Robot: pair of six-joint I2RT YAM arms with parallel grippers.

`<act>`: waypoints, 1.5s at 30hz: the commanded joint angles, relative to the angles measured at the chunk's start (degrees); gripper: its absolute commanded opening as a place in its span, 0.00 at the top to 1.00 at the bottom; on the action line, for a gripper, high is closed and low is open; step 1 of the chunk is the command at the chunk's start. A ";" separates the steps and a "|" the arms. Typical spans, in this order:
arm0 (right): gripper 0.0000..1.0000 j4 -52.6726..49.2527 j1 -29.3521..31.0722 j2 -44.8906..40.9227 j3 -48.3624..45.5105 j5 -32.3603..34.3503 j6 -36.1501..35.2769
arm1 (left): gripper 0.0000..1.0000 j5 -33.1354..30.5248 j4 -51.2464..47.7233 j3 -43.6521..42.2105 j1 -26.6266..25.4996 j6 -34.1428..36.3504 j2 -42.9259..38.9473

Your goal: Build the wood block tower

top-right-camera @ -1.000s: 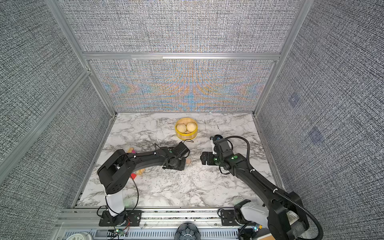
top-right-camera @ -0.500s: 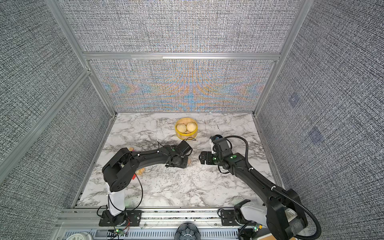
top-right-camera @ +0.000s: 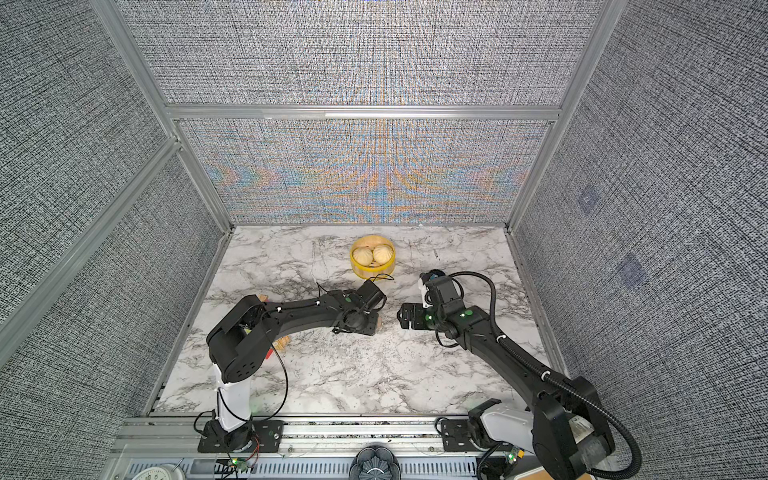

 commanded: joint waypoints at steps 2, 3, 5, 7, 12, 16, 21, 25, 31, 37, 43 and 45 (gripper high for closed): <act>0.05 0.46 0.05 0.00 0.37 -0.24 -0.14 | 0.35 0.09 -1.98 0.11 0.11 0.85 0.16; 0.05 0.38 0.06 -0.10 0.38 -0.10 -0.10 | 0.31 0.01 -2.19 0.11 0.11 0.92 -0.13; 0.05 0.30 -0.01 -0.19 0.55 -0.08 -0.12 | 0.27 -0.32 -2.77 -0.02 0.11 1.02 -0.96; 0.04 0.23 0.00 -0.24 0.59 0.00 -0.23 | 0.24 -1.02 -3.46 -0.22 0.11 1.10 -2.13; 0.05 -0.56 0.04 -0.39 1.40 0.11 -0.77 | 0.19 -4.00 -5.64 -2.40 0.11 0.86 -8.14; 0.05 -0.72 0.08 -0.27 2.16 -0.23 -1.16 | 0.01 -8.49 -6.83 -5.91 0.29 -0.12 -14.28; 0.06 0.02 1.98 2.47 4.43 -0.26 -0.75 | 0.01 -11.25 -7.64 -12.01 2.41 -2.53 -21.45; 0.10 0.16 5.67 7.68 8.66 0.57 -0.93 | 0.01 -12.32 -6.55 -18.72 4.40 -5.03 -29.52; 0.21 1.25 9.82 18.72 17.84 -2.86 -1.54 | 0.00 -14.64 -8.52 -26.85 6.97 -6.53 -42.34; 0.29 0.69 14.16 31.39 29.47 -5.54 -2.86 | 0.00 -17.19 -8.57 -35.37 9.03 -8.82 -58.74; 0.33 -0.74 18.01 43.08 41.32 -7.14 -4.01 | 0.00 -20.17 -17.14 -34.81 10.67 -10.86 -70.57; 0.33 -1.25 19.06 46.59 45.20 -7.77 -4.10 | 0.00 -21.13 -20.34 -33.26 10.92 -11.26 -71.81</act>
